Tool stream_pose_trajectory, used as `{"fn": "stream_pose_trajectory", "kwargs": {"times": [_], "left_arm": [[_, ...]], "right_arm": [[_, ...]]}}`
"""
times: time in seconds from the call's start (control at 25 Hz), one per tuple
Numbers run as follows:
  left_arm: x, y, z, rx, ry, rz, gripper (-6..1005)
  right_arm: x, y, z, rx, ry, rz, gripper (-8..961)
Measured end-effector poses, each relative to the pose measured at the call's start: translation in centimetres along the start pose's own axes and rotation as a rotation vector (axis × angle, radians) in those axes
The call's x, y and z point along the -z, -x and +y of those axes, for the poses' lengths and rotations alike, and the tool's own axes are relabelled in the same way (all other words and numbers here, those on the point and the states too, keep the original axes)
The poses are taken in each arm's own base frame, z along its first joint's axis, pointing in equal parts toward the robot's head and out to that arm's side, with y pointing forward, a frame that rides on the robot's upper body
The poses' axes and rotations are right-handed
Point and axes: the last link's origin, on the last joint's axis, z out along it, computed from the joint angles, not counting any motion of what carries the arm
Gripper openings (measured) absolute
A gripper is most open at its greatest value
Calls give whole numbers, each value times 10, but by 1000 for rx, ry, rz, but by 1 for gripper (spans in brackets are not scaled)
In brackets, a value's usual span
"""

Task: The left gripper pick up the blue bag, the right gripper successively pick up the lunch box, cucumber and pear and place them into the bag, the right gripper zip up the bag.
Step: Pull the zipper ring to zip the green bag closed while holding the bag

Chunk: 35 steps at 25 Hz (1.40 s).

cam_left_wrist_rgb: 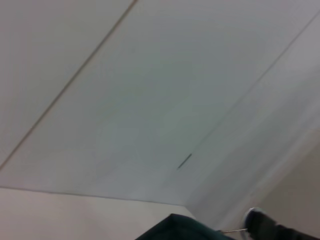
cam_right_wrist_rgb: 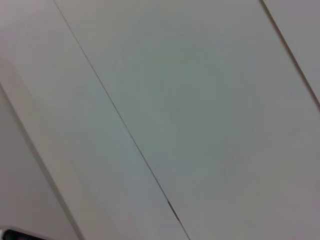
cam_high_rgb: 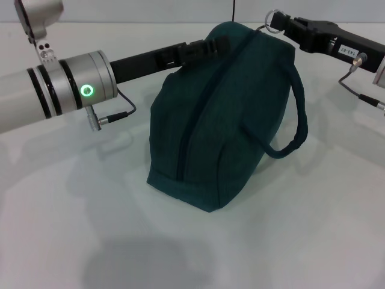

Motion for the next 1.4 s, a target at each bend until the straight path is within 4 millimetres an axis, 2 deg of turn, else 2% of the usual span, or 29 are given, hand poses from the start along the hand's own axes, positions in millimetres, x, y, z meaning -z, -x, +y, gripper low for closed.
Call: {"fn": "stream_pose_trajectory", "kwargs": {"times": [0.24, 0.88, 1.16, 1.4], "left_arm": [[2, 3, 0, -9, -4, -5, 834], [1, 8, 9, -42, 44, -37, 131], [0, 9, 12, -43, 60, -40, 82], [2, 10, 22, -80, 132, -42, 55]], "right_arm": [[2, -1, 1, -2, 6, -5, 72], [13, -5, 3, -31, 18, -36, 85], [20, -5, 3, -49, 20, -67, 90], [29, -6, 1, -93, 9, -102, 95]]}}
